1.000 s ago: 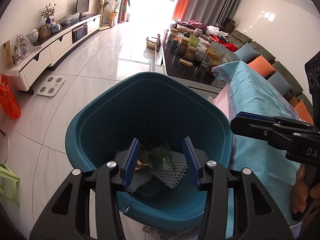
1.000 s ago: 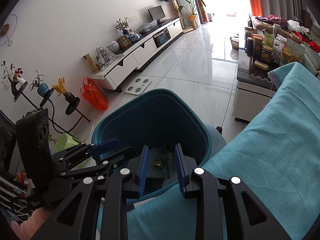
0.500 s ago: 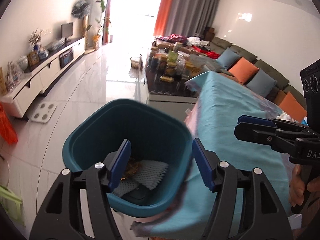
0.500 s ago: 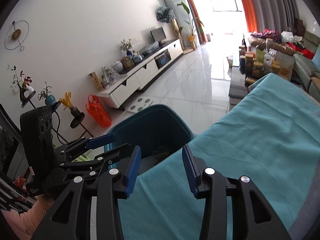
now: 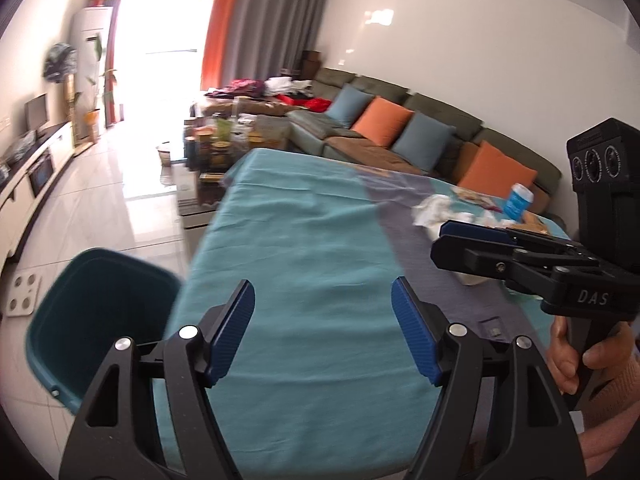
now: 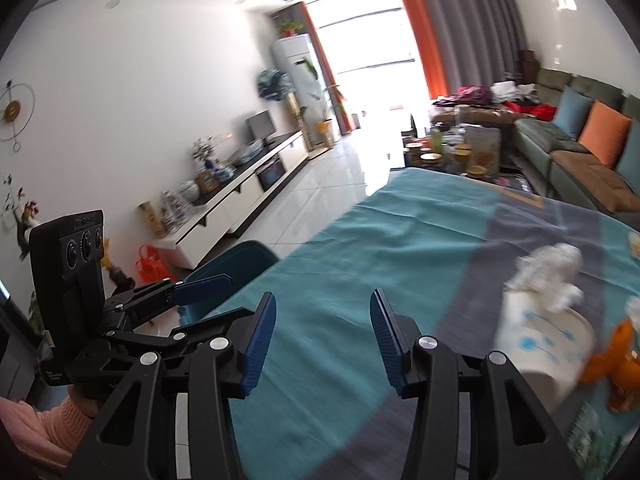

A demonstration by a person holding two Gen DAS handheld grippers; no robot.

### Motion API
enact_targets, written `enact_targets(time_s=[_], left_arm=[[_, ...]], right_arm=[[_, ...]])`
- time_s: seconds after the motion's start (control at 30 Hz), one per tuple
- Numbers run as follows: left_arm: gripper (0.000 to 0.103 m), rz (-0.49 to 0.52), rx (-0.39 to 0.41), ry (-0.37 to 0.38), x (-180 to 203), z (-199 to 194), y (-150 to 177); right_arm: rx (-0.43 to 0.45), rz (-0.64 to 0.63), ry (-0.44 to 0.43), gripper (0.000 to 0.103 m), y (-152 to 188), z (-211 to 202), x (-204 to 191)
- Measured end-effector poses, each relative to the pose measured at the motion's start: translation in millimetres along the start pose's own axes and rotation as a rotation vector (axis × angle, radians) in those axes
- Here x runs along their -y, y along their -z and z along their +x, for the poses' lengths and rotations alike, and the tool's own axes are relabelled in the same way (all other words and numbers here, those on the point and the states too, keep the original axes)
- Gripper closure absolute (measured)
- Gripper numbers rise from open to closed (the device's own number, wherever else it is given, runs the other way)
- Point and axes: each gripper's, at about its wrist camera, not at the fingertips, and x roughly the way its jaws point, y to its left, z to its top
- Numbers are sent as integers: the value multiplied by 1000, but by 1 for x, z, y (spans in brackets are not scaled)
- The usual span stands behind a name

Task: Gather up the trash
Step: 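Grasp the white paper cup with the left gripper while the right gripper grasps the dotted cup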

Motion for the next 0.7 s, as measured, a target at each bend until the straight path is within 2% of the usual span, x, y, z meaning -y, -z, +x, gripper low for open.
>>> enact_targets(time_s=[0.27, 0.33, 0.53, 0.7], left_arm=[[30, 57, -85, 169, 71, 44, -4], [28, 65, -115, 205, 84, 58, -4], [25, 52, -190, 273, 115, 102, -11], [22, 38, -235, 260, 134, 128, -14]], right_arm=[[82, 120, 204, 56, 26, -68, 67], [97, 154, 255, 50, 35, -85, 84], [138, 257, 402, 42, 65, -133, 128], [146, 356, 465, 41, 93, -163, 167]])
